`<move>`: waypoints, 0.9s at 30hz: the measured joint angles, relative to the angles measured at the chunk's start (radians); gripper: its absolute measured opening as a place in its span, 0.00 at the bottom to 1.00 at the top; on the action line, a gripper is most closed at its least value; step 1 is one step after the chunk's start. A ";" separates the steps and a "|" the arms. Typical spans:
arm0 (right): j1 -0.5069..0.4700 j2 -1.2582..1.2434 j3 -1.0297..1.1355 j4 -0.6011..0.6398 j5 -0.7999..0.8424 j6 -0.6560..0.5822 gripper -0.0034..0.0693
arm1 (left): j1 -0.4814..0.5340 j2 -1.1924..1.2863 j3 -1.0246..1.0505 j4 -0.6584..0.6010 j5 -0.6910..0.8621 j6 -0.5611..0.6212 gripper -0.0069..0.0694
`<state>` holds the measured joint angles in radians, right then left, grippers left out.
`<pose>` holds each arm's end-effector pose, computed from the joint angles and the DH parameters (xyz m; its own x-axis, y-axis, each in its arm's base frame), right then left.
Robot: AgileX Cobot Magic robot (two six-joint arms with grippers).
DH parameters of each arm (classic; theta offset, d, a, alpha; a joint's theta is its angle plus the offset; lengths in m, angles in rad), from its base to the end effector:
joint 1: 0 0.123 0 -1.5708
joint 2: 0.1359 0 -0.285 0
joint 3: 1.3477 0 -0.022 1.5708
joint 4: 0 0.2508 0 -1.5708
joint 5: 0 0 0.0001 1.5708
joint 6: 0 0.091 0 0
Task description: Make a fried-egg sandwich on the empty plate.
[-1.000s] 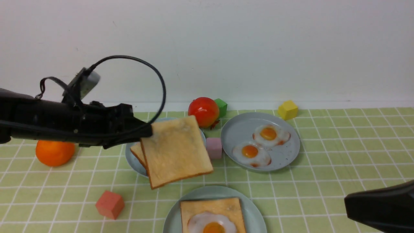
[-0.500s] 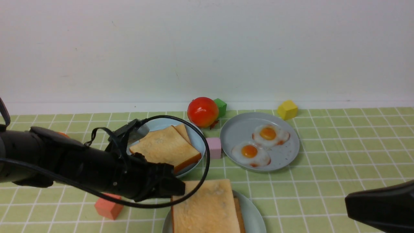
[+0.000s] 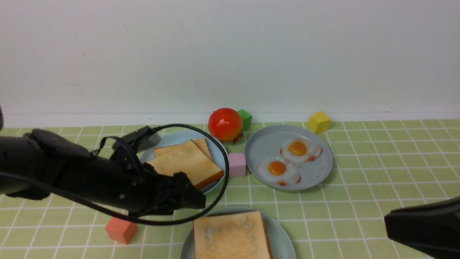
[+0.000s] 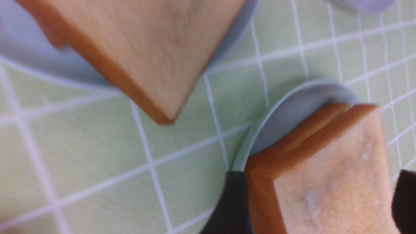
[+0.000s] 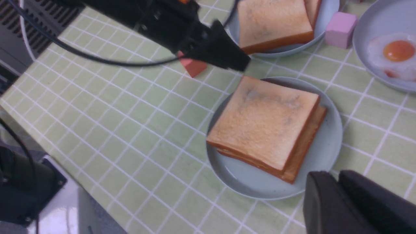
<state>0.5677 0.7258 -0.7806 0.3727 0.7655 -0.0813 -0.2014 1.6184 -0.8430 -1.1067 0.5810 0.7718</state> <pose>0.0996 0.0908 0.3476 -0.5931 -0.1576 -0.7896 -0.5944 0.7472 0.2973 0.2891 -0.1047 0.1953 -0.8974 -0.0449 -0.4390 0.2217 0.8142 -0.5366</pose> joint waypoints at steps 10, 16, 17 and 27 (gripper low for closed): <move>0.000 -0.470 0.237 -0.638 -0.142 0.566 0.19 | 0.095 -0.413 -0.106 0.600 0.221 -0.580 0.75; 0.000 -0.722 0.496 -0.929 -0.203 0.851 0.20 | 0.095 -0.738 -0.026 0.684 0.327 -0.619 0.27; 0.000 -0.734 0.525 -0.973 -0.232 0.865 0.20 | 0.095 -0.797 0.005 0.688 0.339 -0.622 0.18; 0.001 -0.737 0.594 -1.255 -0.482 0.881 0.21 | 0.095 -1.249 0.197 0.695 0.331 -0.720 0.07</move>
<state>0.5685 -0.0111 -0.1868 -0.8820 0.2836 0.7998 -0.1062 0.3691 -0.6463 -0.4119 0.9118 0.0520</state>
